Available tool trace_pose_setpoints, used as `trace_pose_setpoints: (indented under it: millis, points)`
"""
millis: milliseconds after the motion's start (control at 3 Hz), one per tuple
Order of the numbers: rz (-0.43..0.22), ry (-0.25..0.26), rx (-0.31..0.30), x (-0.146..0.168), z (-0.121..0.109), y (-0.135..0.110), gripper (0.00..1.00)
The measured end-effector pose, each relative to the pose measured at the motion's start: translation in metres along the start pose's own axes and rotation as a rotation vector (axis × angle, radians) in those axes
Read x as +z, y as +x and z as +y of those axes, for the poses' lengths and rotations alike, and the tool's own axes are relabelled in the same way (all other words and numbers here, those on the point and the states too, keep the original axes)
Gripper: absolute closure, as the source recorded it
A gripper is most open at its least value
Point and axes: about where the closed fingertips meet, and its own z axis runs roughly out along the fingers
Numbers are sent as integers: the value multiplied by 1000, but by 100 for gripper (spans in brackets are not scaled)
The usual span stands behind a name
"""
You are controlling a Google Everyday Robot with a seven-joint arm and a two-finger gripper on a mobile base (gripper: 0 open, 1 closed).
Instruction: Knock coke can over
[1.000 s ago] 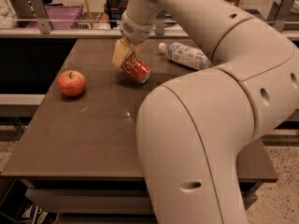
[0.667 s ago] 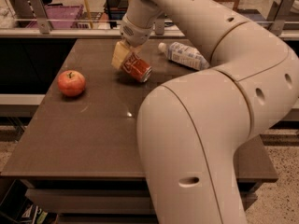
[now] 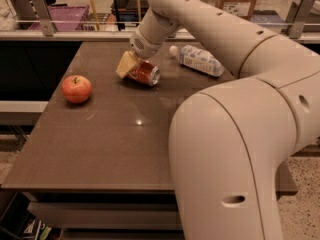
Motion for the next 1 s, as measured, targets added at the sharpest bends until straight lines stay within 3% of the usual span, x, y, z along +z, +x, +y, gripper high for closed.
trace_pose_setpoints:
  millis: [333,1000]
  points:
    - [0,0,0,-4,1,-2,82]
    - [3,-3,-1,-3,2,-3,36]
